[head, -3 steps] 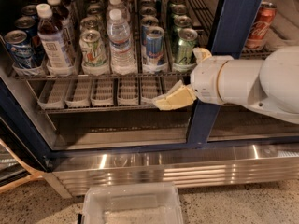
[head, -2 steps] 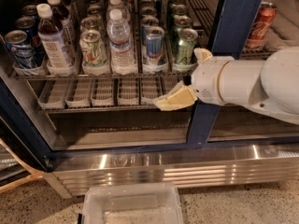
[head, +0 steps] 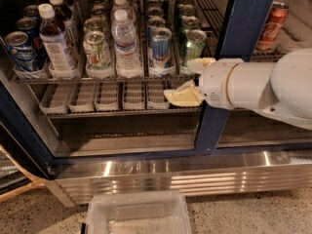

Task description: Pick green can from top shelf of fridge

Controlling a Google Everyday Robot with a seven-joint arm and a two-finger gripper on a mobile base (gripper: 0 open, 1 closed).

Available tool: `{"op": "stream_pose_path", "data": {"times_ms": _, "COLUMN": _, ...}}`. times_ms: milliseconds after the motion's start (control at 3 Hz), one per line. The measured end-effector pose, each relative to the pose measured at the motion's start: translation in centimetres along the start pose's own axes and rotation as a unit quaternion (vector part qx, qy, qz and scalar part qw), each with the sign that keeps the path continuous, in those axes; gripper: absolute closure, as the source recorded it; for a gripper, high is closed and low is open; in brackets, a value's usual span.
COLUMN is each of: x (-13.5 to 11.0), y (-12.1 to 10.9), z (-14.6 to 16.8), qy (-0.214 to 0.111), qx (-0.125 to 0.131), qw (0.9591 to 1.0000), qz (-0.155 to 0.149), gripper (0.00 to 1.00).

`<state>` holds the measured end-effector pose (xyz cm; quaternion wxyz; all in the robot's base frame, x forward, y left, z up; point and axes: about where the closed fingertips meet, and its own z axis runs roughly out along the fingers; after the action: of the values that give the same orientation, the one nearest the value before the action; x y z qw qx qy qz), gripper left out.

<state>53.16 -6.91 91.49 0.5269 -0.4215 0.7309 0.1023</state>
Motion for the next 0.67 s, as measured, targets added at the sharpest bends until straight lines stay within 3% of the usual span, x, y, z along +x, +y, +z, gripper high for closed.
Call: {"op": "stream_pose_path", "data": {"times_ms": 667, "x": -0.1, "y": 1.2, "z": 2.2, "qy": -0.005, "qx": 0.057, "qw": 0.9983, "qz": 0.011, "gripper": 0.31}}
